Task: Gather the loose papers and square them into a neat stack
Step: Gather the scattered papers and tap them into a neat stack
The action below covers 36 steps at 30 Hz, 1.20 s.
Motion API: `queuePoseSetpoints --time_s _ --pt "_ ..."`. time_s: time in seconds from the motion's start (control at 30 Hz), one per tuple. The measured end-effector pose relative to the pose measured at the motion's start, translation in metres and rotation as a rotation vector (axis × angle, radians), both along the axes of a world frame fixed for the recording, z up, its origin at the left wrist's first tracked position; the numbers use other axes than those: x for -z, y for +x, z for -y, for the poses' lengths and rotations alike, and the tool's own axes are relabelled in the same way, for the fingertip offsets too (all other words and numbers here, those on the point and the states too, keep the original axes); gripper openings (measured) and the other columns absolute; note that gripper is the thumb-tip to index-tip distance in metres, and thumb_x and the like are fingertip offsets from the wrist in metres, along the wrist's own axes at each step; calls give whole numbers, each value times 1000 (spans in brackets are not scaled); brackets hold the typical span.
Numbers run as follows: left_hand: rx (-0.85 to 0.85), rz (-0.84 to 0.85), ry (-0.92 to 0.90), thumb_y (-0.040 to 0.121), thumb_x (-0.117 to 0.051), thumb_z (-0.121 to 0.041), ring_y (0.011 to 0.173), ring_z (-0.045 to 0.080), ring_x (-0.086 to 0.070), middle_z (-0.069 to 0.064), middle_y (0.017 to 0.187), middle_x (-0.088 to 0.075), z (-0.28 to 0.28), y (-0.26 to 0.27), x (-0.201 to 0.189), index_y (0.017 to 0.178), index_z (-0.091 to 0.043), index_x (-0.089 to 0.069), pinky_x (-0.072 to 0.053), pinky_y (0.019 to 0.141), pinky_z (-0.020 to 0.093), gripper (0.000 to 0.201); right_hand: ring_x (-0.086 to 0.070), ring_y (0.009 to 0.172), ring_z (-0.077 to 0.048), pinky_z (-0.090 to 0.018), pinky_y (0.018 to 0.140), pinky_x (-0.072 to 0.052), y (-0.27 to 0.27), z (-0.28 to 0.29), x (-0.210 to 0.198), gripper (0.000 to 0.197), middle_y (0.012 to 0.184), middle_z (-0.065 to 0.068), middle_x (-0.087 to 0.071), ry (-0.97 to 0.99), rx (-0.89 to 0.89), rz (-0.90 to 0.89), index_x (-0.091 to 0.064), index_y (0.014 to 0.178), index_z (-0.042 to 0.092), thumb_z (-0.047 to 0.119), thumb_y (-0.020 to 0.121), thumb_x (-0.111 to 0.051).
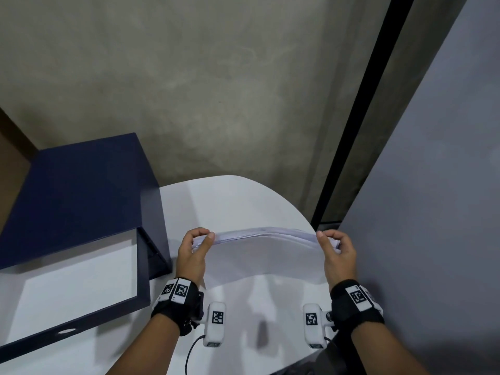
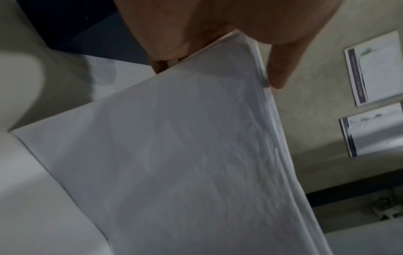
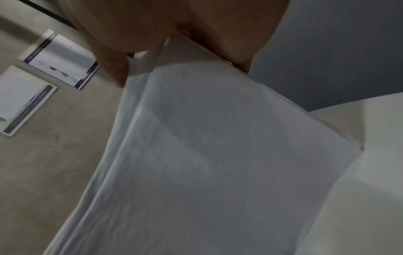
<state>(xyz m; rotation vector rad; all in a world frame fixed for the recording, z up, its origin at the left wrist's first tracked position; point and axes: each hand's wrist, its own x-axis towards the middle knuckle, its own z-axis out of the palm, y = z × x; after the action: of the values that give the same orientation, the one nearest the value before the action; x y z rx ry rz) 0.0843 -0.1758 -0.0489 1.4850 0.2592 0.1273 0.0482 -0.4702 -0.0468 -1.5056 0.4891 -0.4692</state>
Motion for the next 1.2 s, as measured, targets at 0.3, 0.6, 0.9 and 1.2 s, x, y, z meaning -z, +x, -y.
queuePoseSetpoints --time_s 0.3,0.6,0.9,1.2 --pt "-26 -9 26 89 -64 -16 96 9 -57 -12 94 -66 -1 10 7 83 -21 -65 -39 88 23 8 -59 83 -17 -31 76 -48 6 2 5 9 93 -1 -65 -74 29 -41 -63 83 23 18 90 -66" --pt "-58 -26 53 94 -57 -19 97 12 -58 -8 97 -67 -1 12 7 94 -13 -67 -40 88 24 12 -60 84 -14 -27 71 -48 3 -1 1 11 96 1 -65 -92 33 -66 -63 95 23 28 89 -70" --pt "-27 -33 -13 95 -48 -9 98 21 -62 4 98 -72 -1 15 3 92 -10 -65 -43 98 40 17 -59 83 -16 -28 77 -45 7 1 0 12 89 2 -65 -102 75 -67 -62 80 23 22 88 -70" --pt "188 -51 276 77 -70 6 86 17 -61 -2 96 -62 -19 1 12 107 -31 -49 -48 76 25 52 -60 88 -20 -32 79 -47 9 0 -8 15 94 -2 -66 -182 63 -151 -60 78 25 23 91 -66"
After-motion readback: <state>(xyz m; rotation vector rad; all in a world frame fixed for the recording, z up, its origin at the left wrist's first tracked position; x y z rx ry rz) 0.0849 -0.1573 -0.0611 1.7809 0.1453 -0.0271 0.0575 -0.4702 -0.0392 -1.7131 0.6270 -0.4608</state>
